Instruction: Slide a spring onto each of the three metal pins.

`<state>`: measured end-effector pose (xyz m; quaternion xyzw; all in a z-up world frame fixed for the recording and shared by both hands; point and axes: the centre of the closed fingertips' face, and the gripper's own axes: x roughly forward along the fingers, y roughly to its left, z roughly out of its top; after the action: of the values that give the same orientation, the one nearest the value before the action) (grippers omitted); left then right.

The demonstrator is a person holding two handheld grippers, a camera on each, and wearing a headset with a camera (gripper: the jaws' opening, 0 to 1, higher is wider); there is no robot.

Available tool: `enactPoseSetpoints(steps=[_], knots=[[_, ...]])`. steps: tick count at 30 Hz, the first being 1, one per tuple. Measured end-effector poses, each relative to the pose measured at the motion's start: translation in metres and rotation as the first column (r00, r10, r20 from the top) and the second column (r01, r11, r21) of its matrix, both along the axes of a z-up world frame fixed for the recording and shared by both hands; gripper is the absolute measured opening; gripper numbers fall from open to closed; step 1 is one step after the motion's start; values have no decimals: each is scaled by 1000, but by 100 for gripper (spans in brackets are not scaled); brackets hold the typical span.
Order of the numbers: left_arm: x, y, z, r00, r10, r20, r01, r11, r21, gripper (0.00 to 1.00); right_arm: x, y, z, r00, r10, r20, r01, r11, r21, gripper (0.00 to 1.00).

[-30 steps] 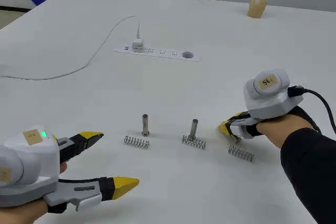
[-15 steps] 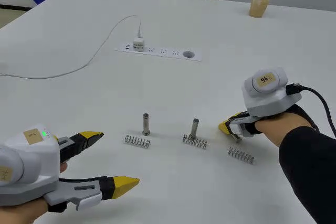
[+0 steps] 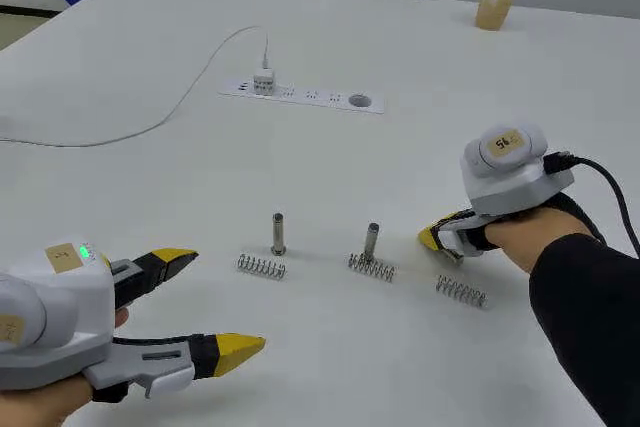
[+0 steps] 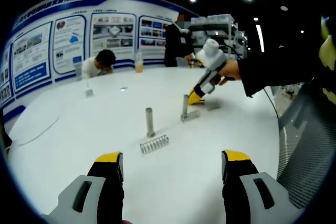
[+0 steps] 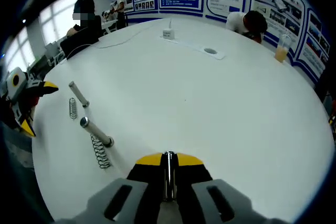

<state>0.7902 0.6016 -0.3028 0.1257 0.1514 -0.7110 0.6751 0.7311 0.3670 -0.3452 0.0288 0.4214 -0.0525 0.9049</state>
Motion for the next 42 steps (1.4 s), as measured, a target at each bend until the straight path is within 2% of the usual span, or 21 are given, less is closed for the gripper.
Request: enactPoseSetpoints(steps=[10, 24, 42], knots=[[1, 0, 0, 1000, 3, 2, -3, 1000, 0, 78, 1, -3, 1, 1000, -8, 11, 8, 1000, -2, 9], [1, -1, 4, 1000, 1, 13, 0, 1000, -6, 78, -10, 2, 26, 999, 7, 53, -5, 999, -49, 9], [0, -2, 12, 1000, -6, 29, 7, 1000, -14, 78, -23, 2, 38, 996, -16, 93, 21, 998, -61, 9]])
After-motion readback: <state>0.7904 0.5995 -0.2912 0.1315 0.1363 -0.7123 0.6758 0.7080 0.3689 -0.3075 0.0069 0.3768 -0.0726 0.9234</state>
